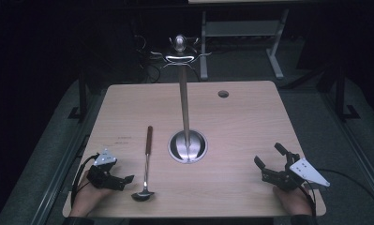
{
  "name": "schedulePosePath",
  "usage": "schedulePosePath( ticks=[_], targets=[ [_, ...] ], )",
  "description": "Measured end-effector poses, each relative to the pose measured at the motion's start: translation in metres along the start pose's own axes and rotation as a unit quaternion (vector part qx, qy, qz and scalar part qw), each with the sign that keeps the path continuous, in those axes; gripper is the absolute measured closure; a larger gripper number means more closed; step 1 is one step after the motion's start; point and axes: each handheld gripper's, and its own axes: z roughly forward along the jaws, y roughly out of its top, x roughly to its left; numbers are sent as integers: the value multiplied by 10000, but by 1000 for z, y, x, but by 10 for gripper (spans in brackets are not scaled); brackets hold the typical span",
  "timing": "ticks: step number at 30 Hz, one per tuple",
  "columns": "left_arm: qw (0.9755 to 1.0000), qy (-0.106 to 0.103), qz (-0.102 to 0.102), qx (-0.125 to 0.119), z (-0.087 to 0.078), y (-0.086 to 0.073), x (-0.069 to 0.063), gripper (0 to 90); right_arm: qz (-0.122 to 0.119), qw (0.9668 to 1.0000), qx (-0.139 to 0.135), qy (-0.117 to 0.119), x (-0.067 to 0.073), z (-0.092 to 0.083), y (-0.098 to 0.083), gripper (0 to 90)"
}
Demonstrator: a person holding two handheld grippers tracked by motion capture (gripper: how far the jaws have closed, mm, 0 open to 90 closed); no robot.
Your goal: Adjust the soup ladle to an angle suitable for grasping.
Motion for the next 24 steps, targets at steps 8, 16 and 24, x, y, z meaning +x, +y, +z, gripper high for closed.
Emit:
schedulePosePath(
  ticks=[8, 16, 24],
  targets=[
    [9999, -110, -16, -12, -4, 6, -4, 93, 6, 10000, 3, 5, 0, 0, 0, 80],
    [9992, -382, -83, -37, -6, 20, -12, 395, 14, 10000, 5, 4, 0, 0, 0, 80],
    [9990, -442, 26, -9, 0, 45, -26, 692, 8, 10000, 4, 16, 0, 0, 0, 80]
  ],
)
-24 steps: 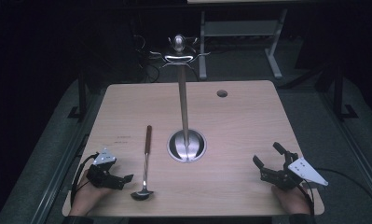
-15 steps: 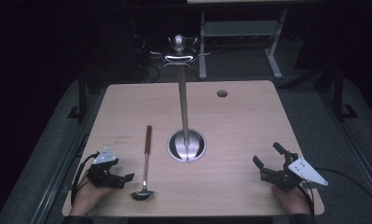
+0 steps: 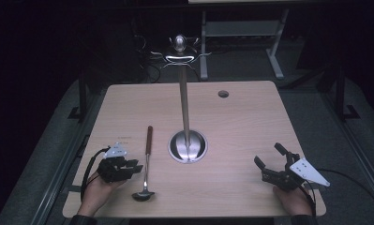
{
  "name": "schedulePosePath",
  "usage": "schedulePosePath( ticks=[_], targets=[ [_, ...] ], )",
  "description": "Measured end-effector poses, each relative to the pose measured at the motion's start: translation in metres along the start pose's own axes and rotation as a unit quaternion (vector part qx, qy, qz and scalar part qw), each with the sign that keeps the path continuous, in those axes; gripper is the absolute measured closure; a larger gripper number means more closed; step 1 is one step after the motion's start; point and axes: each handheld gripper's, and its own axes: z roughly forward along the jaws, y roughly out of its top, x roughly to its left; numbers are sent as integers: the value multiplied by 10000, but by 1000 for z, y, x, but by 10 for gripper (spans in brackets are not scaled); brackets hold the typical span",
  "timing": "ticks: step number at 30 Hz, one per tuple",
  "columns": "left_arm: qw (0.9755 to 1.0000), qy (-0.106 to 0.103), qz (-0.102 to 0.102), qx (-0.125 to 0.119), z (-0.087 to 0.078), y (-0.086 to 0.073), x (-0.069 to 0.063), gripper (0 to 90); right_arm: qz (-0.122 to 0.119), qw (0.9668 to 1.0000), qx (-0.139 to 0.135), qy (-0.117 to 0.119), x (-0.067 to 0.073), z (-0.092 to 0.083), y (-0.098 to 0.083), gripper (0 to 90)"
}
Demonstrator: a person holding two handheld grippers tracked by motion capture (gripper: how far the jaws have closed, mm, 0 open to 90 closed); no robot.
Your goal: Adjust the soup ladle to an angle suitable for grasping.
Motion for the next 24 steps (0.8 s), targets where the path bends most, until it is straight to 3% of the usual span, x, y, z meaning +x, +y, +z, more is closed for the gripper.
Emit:
schedulePosePath(
  ticks=[2, 5, 11, 16, 18, 24],
  targets=[
    [10000, -8, 19, -62, 0, 6, 1, 805, -10, 10000, -1, 2, 0, 0, 0, 80],
    [9999, 3, 110, -67, 3, 15, 5, 897, 1, 10000, 1, 2, 0, 0, 0, 80],
    [9998, 40, 132, -120, 12, 27, 14, 899, -2, 10000, 0, 3, 0, 0, 0, 80],
    [9997, 133, 29, -191, 21, 35, 27, 899, -8, 10000, -2, 4, 0, 0, 0, 79],
    [9996, 271, 18, -117, 26, 36, 34, 899, -8, 10000, -4, 4, 0, 0, 0, 80],
    [9994, 338, -85, -62, 37, 38, 39, 899, -5, 10000, -4, 4, 0, 0, 0, 80]
  ],
)
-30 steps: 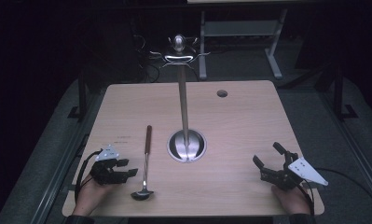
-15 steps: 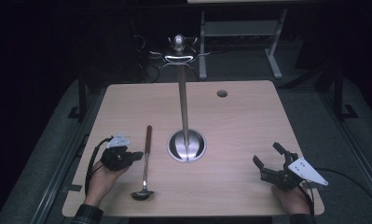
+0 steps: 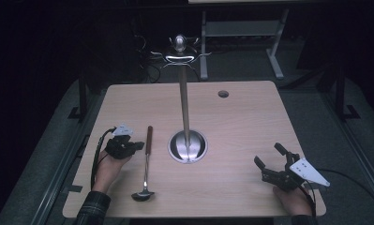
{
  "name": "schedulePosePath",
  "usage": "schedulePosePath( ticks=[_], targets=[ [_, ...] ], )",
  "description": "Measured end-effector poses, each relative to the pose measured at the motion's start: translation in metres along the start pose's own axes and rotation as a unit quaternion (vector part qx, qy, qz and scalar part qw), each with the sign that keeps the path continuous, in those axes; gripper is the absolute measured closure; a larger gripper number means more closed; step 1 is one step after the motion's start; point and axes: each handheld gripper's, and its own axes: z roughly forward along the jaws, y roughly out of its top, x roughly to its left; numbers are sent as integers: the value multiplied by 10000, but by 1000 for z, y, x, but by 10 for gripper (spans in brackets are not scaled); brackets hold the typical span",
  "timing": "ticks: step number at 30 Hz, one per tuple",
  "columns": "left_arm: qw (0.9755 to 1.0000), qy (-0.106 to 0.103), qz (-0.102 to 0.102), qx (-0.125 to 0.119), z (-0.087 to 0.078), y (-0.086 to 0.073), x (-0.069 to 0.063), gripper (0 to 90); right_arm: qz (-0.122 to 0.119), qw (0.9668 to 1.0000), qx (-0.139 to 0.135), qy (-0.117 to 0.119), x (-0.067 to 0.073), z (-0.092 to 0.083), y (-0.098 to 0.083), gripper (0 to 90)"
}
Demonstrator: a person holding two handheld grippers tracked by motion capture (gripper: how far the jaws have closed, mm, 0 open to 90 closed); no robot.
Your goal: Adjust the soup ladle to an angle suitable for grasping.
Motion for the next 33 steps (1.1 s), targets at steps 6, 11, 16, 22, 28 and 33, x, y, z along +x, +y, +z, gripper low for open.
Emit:
schedulePosePath(
  ticks=[6, 11, 16, 22, 28, 33],
  targets=[
    [9999, 11, -146, 73, 12, -3, 6, 899, 1, 10000, 2, 0, 0, 0, 0, 80],
    [9996, 55, -96, 251, 19, -5, 6, 899, 5, 10000, 4, 0, 0, 0, 0, 80],
    [9995, -3, -73, 311, 24, -6, 3, 898, 6, 10000, 6, 18, 0, 0, 0, 80],
    [9994, -67, 22, 338, 25, -5, 0, 898, 1, 10000, 3, 28, 0, 0, 0, 80],
    [9991, -178, 115, 363, 27, -2, -6, 898, -2, 10000, 5, 42, 0, 0, 0, 80],
    [9988, -283, 152, 364, 30, 0, -11, 898, -7, 10000, 1, 49, 0, 0, 0, 80]
  ],
)
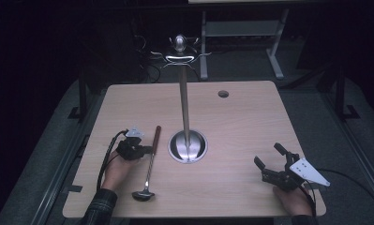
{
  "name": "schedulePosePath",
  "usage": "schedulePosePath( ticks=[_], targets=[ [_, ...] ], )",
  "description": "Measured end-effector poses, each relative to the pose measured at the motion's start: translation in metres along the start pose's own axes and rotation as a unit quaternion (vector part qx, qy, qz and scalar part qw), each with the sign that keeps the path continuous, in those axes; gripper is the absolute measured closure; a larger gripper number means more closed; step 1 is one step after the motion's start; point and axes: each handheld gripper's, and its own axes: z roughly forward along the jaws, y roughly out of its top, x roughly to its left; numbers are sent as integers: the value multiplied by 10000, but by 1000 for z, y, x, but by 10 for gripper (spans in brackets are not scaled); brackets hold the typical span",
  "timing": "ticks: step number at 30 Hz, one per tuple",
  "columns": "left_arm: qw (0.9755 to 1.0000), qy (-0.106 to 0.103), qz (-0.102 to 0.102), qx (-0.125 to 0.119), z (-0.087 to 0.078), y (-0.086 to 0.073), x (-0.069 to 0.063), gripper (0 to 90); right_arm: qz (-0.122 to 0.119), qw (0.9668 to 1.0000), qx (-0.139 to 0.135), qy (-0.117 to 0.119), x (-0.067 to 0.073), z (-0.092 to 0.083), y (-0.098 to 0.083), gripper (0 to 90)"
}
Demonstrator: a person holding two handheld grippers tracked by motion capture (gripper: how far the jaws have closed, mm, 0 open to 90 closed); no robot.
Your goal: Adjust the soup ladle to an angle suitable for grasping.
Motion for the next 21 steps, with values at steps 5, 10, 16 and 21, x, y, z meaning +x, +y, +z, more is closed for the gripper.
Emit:
schedulePosePath(
  ticks=[5, 10, 16, 21],
  targets=[
    [10000, -73, -16, 7, 2, 1, -4, 898, 1, 10000, 3, -1, 0, 0, 0, 80],
    [9999, -152, 57, 10, 4, 3, -7, 899, 3, 10000, 2, -1, 0, 0, 0, 80],
    [9996, -232, 151, 26, 7, 4, -12, 899, 2, 10000, 3, -1, 0, 0, 0, 80],
    [9995, -289, 127, 48, 8, 5, -15, 899, 1, 10000, 2, 0, 0, 0, 0, 80]
  ],
)
